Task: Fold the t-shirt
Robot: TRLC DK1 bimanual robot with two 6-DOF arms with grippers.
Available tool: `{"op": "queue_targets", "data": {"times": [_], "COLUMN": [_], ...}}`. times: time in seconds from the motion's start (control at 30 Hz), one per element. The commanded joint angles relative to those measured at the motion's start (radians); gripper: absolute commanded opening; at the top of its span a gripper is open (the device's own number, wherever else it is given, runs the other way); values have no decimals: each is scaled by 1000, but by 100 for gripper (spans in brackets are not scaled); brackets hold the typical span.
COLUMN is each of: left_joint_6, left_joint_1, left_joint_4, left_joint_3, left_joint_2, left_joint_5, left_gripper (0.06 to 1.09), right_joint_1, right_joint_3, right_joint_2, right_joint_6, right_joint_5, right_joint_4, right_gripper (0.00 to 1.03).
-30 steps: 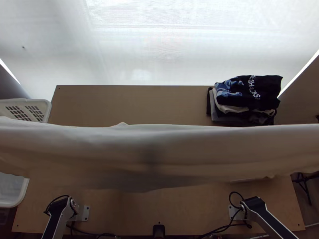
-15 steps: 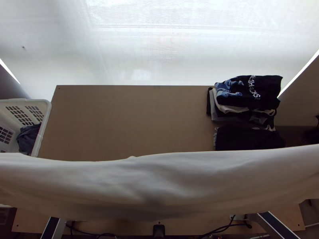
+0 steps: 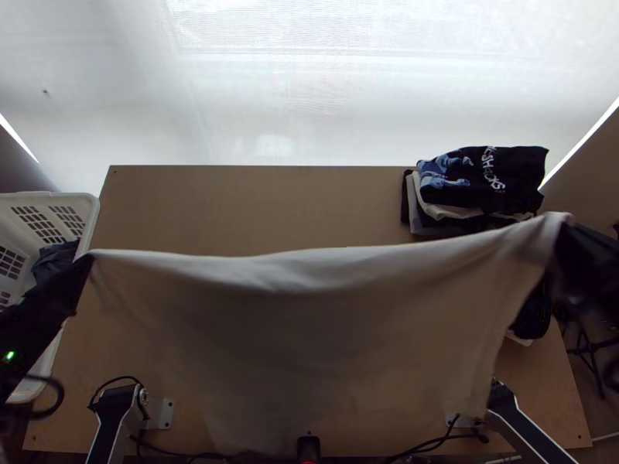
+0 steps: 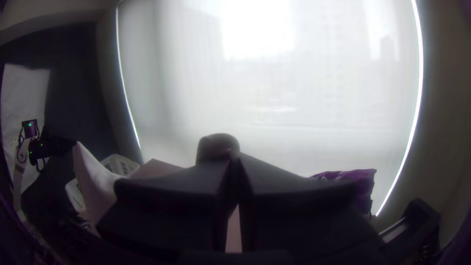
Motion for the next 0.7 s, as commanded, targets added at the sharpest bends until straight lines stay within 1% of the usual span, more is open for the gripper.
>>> {"op": "queue_targets", "data": {"times": [0.0, 0.1, 0.17, 0.23, 0.33, 0.43, 0.57, 0.67], "left_joint_6": [-6, 5, 31, 33, 34, 40, 49, 48], "left_joint_1": [-7, -27, -54, -63, -76, -105, -142, -154], "left_joint_4": [226, 358, 423, 486, 564, 630, 725, 772], "left_joint_3": [-263, -291, -294, -294, -286, -276, -259, -220], "left_joint_2": [119, 216, 290, 371, 483, 590, 716, 813], "left_joint_5": [-12, -55, -111, -129, -146, -184, -240, -261], "left_gripper": [9, 9, 9, 9, 9, 9, 9, 9], "right_joint_1": [11, -9, -31, -57, -89, -114, -137, -158], "right_joint_3": [-233, -240, -237, -227, -191, -151, -102, -43], "right_joint_2": [64, 157, 223, 292, 401, 512, 653, 768], "right_joint_6": [-41, -45, -45, -44, -41, -38, -45, -57], "right_joint_5": [-10, -35, -64, -86, -102, -127, -138, -138], "right_joint_4": [207, 282, 333, 379, 411, 426, 462, 488], "right_gripper": [3, 3, 3, 3, 3, 3, 3, 3]}}
